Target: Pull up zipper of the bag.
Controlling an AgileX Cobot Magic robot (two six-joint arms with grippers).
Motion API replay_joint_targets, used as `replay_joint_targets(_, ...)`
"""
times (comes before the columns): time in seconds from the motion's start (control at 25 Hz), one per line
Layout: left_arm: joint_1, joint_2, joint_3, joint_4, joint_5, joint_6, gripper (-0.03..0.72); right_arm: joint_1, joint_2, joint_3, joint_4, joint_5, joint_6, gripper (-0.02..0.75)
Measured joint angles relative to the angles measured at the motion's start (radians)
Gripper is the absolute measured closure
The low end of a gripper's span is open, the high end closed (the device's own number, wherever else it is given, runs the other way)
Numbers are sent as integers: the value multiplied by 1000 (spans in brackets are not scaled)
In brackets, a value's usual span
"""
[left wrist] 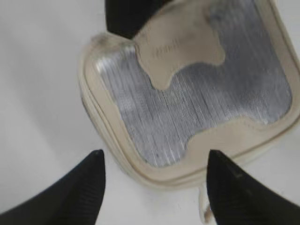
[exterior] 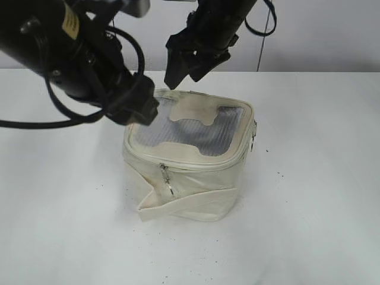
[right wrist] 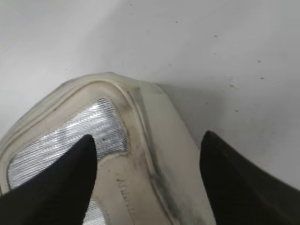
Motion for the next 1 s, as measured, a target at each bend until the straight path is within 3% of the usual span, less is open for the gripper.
replay_joint_targets(0.2, 96, 64, -79, -36, -103, 150, 169, -40, -61, 0, -115, -1, 94, 225)
replay_joint_targets(0.4, 181, 212, -208, -202, -137, 449, 167, -125, -144, 59, -130, -4, 143, 275)
replay_joint_targets(0.72, 187, 460, -466, -429, -40, 791, 167, -251, -334, 429, -133, -5, 150, 286)
replay_joint_targets(1.0, 187, 615, -660, -583, 122, 941, 167, -292, -501, 737, -135, -7, 146, 288)
